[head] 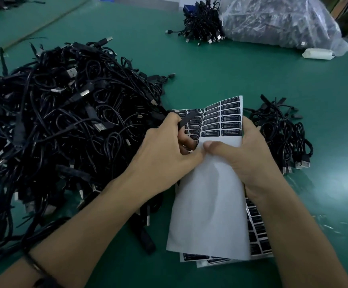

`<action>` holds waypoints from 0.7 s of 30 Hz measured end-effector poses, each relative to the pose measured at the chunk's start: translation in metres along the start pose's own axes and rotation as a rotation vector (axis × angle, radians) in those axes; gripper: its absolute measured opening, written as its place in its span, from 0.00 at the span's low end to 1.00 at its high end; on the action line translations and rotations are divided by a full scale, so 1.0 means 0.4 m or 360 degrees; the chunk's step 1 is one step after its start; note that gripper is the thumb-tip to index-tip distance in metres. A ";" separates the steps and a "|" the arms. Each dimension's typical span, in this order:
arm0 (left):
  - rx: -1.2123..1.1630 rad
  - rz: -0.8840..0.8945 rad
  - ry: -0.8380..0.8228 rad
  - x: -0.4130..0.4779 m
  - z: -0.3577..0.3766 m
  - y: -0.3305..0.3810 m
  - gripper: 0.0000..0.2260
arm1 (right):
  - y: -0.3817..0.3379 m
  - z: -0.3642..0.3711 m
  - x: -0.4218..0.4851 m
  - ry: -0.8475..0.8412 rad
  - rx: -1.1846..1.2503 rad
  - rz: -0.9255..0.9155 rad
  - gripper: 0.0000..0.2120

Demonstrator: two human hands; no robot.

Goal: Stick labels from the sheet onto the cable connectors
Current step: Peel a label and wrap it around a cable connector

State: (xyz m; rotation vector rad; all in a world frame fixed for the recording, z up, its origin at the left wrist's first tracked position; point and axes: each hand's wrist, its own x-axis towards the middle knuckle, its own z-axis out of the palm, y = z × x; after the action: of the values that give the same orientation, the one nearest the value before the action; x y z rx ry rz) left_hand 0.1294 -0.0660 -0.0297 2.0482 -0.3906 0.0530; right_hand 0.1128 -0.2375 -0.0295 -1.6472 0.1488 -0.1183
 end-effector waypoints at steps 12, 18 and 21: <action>-0.0100 0.0033 0.0143 0.000 0.003 -0.008 0.23 | 0.003 0.002 -0.004 -0.0111 0.0017 -0.0008 0.24; -0.0068 0.0023 0.0153 0.004 0.002 -0.012 0.21 | -0.002 0.007 -0.008 -0.0145 0.0040 0.0007 0.23; -0.0040 0.0018 0.0177 0.005 0.001 -0.010 0.20 | -0.004 0.008 -0.008 -0.0156 0.0048 0.0012 0.23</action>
State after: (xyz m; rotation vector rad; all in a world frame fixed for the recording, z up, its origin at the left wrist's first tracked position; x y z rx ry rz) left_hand 0.1325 -0.0652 -0.0331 2.0082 -0.3323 0.1673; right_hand 0.1100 -0.2336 -0.0281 -1.6188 0.0778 -0.0338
